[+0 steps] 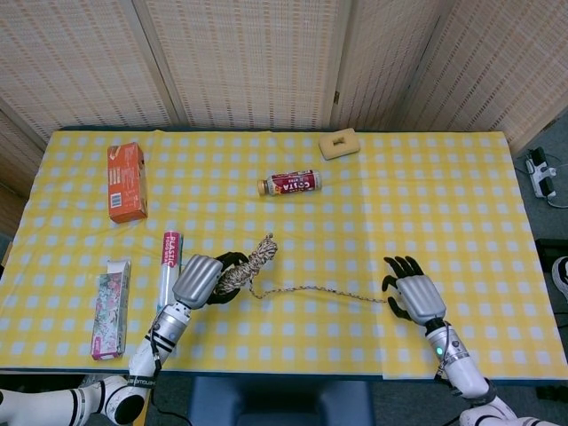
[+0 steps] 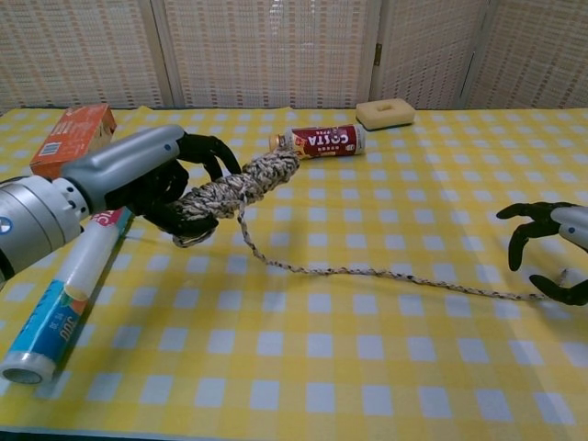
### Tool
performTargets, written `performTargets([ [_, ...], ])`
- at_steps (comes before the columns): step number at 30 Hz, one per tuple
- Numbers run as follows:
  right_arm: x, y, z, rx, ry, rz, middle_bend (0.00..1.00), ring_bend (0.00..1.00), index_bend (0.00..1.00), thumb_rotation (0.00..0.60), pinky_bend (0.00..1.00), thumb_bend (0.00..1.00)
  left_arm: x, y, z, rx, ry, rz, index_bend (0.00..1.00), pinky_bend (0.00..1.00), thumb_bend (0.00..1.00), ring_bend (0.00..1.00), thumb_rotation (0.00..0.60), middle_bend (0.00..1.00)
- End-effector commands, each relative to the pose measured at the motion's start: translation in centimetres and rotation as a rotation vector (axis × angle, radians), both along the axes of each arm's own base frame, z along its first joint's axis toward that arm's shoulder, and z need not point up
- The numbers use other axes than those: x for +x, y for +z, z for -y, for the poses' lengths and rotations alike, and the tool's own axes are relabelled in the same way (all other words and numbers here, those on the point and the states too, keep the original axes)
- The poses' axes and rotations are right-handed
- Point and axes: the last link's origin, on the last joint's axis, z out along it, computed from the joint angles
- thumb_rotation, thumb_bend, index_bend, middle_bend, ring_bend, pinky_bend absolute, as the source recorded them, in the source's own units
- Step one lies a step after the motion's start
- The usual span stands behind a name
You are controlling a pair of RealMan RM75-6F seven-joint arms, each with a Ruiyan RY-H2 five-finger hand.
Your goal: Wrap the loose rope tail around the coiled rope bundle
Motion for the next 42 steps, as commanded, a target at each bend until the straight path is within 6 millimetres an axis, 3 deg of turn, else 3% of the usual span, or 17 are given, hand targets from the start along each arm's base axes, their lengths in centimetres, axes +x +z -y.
performTargets([
  [1, -0.3, -0.3, -0.3, 0.008, 0.001, -0.009, 0.11, 0.06, 0.47, 0.600, 0.00, 0.51, 0.0, -0.1, 0.0, -0.002, 0.000, -0.001, 0.78, 0.86, 0.74, 0.80, 0.600, 0.77],
  [15, -0.9, -1.9, -0.4, 0.023, -0.010, -0.015, 0.13, 0.06, 0.50, 0.600, 0.00, 0.51, -0.2, -0.3, 0.0, -0.006, 0.012, -0.011, 0.78, 0.86, 0.74, 0.80, 0.600, 0.77],
  [42, -1.1, -2.7, -0.6, -0.022, -0.015, -0.003, 0.16, 0.05, 0.54, 0.600, 0.00, 0.46, -0.8, -0.3, -0.1, -0.008, 0.027, -0.015, 0.78, 0.86, 0.74, 0.79, 0.600, 0.77],
])
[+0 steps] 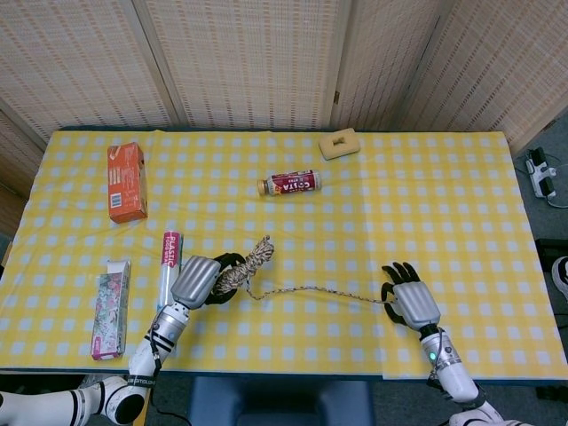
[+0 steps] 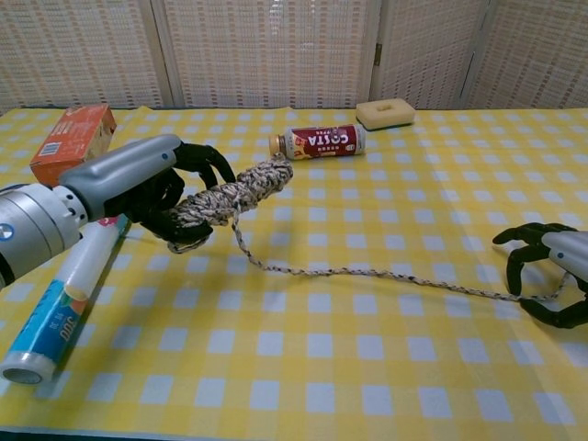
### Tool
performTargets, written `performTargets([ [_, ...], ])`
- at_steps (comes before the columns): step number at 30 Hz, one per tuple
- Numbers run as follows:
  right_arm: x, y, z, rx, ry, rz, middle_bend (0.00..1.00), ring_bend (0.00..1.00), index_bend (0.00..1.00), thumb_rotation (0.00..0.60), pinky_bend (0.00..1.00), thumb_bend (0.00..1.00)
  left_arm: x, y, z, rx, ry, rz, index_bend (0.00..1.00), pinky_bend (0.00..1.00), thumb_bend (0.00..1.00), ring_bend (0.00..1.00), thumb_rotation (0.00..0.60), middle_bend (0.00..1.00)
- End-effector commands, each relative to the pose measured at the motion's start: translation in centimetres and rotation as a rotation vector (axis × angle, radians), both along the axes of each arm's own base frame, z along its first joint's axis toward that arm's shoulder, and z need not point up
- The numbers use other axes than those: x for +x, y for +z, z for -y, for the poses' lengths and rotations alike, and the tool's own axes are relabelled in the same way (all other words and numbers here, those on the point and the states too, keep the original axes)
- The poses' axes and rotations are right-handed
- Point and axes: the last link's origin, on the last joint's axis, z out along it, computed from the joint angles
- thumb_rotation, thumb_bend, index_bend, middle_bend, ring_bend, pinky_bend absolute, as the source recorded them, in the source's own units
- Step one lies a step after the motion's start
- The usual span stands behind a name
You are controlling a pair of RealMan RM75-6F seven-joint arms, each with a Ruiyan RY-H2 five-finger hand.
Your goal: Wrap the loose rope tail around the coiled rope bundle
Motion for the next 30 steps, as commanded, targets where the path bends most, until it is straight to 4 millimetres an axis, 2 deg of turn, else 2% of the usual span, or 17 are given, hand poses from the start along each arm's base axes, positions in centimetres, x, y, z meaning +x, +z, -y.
performTargets([
  [1, 0.0, -0.1, 0.0, 0.002, -0.001, -0.003, 0.16, 0.06, 0.54, 0.600, 0.00, 0.46, 0.0, 0.0, 0.0, 0.000, 0.000, -0.001, 0.78, 0.86, 0.74, 0.79, 0.600, 0.77],
  [13, -0.1, -0.3, 0.4, 0.001, -0.006, -0.016, 0.18, 0.06, 0.59, 0.600, 0.00, 0.45, 0.1, 0.5, -0.3, 0.013, 0.001, 0.015, 0.78, 0.86, 0.74, 0.79, 0.600, 0.77],
  [17, 0.0, -0.2, 0.4, -0.006, -0.010, -0.003, 0.20, 0.08, 0.62, 0.600, 0.00, 0.46, 0.6, 1.2, -0.3, 0.000, 0.011, 0.074, 0.78, 0.86, 0.74, 0.79, 0.600, 0.77],
  [23, 0.8, 1.5, 0.9, -0.062, -0.006, 0.069, 0.22, 0.08, 0.65, 0.600, 0.00, 0.46, 2.1, 2.8, 0.2, -0.040, -0.013, 0.176, 0.78, 0.86, 0.74, 0.79, 0.600, 0.77],
  [30, 4.1, 5.3, 3.7, -0.143, 0.034, 0.194, 0.22, 0.09, 0.65, 0.600, 0.00, 0.45, 4.3, 3.8, 1.8, -0.088, -0.101, 0.256, 0.78, 0.86, 0.74, 0.79, 0.600, 0.77],
])
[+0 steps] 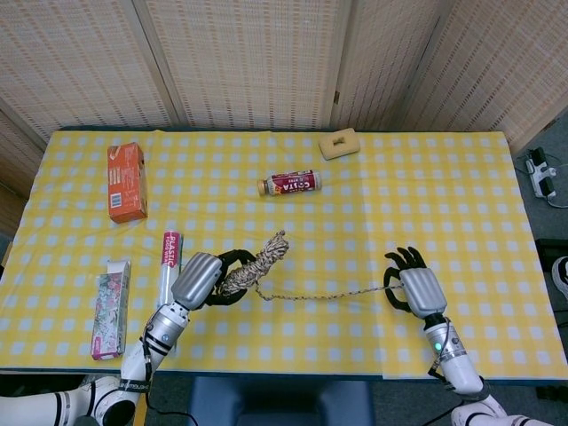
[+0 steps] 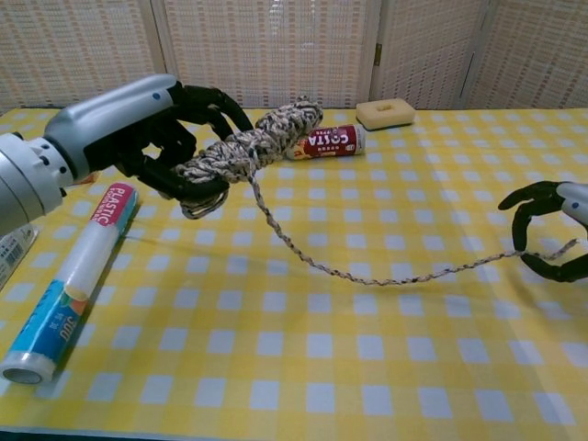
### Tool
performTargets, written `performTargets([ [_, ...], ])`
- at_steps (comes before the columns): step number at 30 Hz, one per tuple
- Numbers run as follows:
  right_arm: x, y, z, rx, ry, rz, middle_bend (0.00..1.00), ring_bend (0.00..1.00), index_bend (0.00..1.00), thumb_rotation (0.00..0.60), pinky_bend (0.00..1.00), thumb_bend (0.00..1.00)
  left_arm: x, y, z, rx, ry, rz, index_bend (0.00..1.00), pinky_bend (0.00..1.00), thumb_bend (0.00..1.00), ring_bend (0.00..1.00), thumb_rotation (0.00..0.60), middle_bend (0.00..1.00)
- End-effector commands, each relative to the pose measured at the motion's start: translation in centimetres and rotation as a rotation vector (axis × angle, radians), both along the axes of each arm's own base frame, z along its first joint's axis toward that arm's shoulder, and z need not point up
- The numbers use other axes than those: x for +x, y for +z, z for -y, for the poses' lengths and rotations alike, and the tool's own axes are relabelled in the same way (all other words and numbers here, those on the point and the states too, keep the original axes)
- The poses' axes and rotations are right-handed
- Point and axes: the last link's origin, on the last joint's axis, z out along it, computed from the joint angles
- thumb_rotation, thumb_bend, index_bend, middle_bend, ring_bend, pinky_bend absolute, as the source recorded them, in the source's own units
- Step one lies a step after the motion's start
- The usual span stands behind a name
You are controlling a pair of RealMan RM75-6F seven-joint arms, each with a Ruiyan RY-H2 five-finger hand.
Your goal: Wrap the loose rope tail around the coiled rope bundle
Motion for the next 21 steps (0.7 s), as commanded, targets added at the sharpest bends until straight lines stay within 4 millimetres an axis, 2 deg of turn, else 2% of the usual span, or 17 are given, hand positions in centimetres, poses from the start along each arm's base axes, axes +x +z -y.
performTargets([
  [1, 2.2, 2.1, 2.0, -0.041, 0.031, 0.067, 0.22, 0.09, 0.65, 0.600, 0.00, 0.45, 1.1, 0.4, 0.8, -0.042, -0.037, 0.050, 0.78, 0.86, 0.74, 0.79, 0.600, 0.77],
  [12, 10.8, 3.3, 6.7, -0.032, 0.113, 0.247, 0.22, 0.08, 0.65, 0.600, 0.00, 0.46, 4.8, 0.2, 2.9, -0.112, -0.239, 0.041, 0.78, 0.86, 0.74, 0.79, 0.600, 0.77],
  [21, 16.1, 3.6, 7.3, -0.017, 0.182, 0.374, 0.22, 0.08, 0.65, 0.600, 0.00, 0.46, 6.6, -1.7, 3.4, -0.126, -0.296, -0.059, 0.77, 0.86, 0.74, 0.79, 0.600, 0.77],
])
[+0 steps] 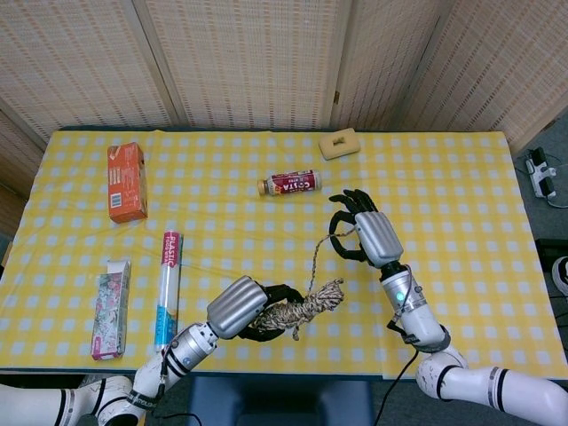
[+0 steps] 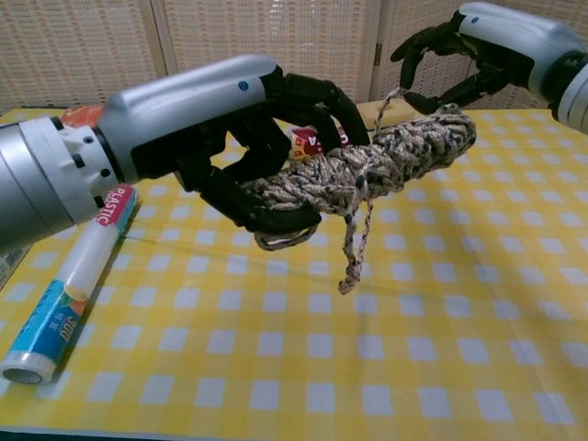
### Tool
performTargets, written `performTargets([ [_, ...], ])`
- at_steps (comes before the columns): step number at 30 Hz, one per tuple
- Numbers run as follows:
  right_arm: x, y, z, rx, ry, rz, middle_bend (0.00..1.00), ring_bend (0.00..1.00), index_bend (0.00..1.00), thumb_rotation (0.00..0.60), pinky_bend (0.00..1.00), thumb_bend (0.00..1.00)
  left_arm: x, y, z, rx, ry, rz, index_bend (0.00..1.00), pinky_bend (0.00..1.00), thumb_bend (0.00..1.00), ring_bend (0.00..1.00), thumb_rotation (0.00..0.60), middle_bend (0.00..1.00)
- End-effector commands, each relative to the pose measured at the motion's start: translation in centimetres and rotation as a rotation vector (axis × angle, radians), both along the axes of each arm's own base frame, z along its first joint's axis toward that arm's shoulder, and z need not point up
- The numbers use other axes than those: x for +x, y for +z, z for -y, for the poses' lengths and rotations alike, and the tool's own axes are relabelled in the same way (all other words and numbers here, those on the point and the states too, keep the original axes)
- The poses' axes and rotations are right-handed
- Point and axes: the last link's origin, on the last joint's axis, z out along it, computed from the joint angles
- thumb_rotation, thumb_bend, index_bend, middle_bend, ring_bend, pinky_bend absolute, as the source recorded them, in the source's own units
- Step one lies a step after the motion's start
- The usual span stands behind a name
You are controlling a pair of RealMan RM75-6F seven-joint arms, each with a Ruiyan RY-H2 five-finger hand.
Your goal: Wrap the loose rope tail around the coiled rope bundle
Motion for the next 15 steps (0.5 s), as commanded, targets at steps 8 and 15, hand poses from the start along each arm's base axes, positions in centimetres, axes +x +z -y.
performTargets([
  [8, 5.1, 1.3, -0.9, -0.023, 0.099, 0.109, 0.22, 0.09, 0.65, 0.600, 0.00, 0.46, 1.6, -3.5, -0.9, 0.023, 0.041, -0.154, 0.77, 0.86, 0.74, 0.79, 0.600, 0.77],
  [15, 6.1, 2.5, -2.0, -0.042, 0.130, 0.150, 0.22, 0.09, 0.65, 0.600, 0.00, 0.46, 1.7, -4.6, -2.5, 0.034, 0.186, -0.199, 0.77, 0.86, 0.73, 0.79, 0.600, 0.77],
])
